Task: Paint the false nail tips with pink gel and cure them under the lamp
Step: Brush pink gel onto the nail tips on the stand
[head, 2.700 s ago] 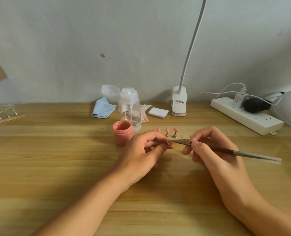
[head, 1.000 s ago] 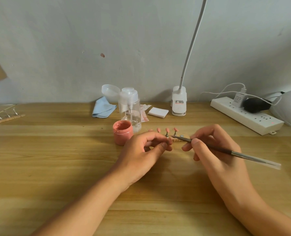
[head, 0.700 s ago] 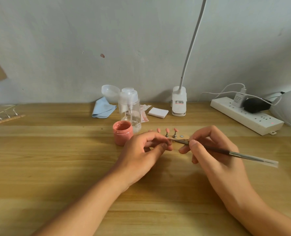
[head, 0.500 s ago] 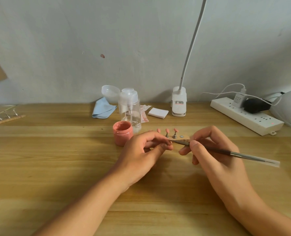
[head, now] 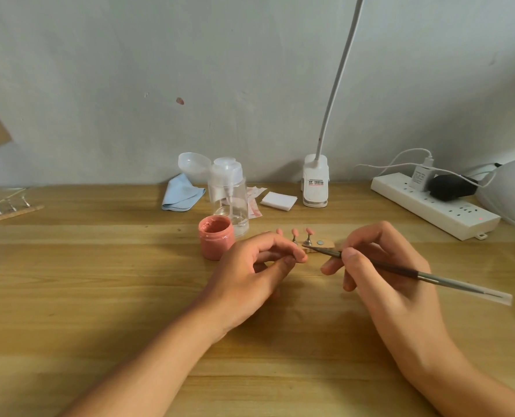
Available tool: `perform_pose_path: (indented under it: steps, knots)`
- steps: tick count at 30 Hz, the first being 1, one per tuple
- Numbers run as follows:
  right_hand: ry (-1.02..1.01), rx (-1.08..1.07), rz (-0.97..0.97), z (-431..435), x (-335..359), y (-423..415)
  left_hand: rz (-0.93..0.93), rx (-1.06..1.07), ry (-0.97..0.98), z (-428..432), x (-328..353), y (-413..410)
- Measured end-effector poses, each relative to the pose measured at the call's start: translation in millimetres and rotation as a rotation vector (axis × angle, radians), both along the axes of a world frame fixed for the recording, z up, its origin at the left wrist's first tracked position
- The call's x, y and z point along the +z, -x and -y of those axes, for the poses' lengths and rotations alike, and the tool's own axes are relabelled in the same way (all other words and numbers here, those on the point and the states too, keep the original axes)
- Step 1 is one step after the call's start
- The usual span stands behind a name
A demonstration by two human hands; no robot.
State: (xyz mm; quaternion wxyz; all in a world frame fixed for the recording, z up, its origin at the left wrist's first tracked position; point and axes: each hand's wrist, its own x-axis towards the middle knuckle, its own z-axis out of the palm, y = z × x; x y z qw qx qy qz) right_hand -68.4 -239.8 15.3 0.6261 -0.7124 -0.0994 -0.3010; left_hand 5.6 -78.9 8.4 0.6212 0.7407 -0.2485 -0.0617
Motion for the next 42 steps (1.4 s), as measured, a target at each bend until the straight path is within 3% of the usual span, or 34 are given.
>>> perform_pose_path:
  steps: [12, 19, 22, 27, 42]
  knots:
    - [0.019, 0.024, -0.008, 1, -2, 0, -0.011, -0.005, 0.020, 0, 0, 1]
    - [0.124, -0.110, 0.040, -2, -1, 4, 0.013, 0.002, 0.003, -2, -2, -1]
    - [0.107, -0.165, -0.035, -1, 0, 2, 0.003, 0.025, -0.002, -2, -4, 0]
    - [0.442, -0.144, -0.272, 1, -5, -2, 0.059, 0.019, -0.038, -3, -5, 6]
    - [0.786, -0.374, -0.005, -1, -4, 4, -0.111, -0.073, -0.036, 2, 9, 23]
